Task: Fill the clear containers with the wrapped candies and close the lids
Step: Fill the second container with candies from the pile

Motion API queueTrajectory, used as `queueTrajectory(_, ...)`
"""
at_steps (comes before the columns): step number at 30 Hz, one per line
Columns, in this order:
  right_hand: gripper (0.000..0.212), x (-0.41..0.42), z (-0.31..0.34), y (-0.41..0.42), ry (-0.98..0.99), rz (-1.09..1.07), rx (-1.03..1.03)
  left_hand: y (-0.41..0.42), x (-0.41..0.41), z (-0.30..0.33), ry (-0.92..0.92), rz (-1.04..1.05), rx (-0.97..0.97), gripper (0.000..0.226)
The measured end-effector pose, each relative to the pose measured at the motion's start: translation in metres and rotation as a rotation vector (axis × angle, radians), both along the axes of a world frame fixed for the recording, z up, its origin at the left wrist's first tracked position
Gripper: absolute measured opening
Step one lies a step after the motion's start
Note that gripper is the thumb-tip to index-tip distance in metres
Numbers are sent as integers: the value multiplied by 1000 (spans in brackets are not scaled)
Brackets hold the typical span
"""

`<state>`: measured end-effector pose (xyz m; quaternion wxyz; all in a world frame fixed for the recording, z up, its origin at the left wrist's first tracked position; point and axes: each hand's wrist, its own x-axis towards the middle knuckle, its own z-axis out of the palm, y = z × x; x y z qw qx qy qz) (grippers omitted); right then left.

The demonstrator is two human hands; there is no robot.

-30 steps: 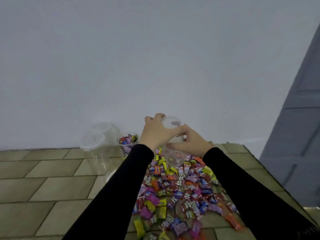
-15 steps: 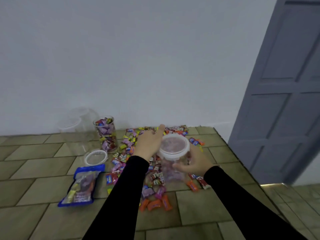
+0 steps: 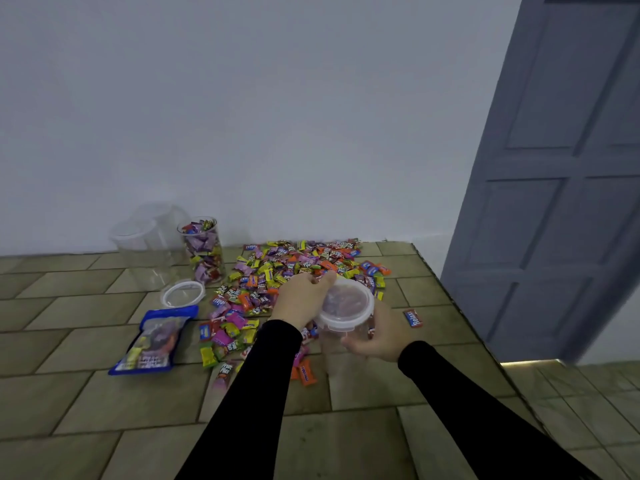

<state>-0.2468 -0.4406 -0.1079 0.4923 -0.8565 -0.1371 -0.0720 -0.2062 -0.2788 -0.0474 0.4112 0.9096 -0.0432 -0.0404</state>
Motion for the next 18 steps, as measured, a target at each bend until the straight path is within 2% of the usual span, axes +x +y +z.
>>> queueTrajectory(4, 54, -1, -8, -3, 67, 34, 15, -2, -6, 1, 31, -31, -9, 47)
queueTrajectory(10, 58, 0, -7, -2, 177, 112, 42, 9, -12, 4, 287, -103, -167, 53)
queueTrajectory(14, 58, 3, 0, -2, 206, 161, 11, 15, -14, 2, 382, -88, -276, 53)
queueTrajectory(18, 59, 5, 3, -3, 237, 186, -19, 14, -10, -8, 341, -46, -444, 44)
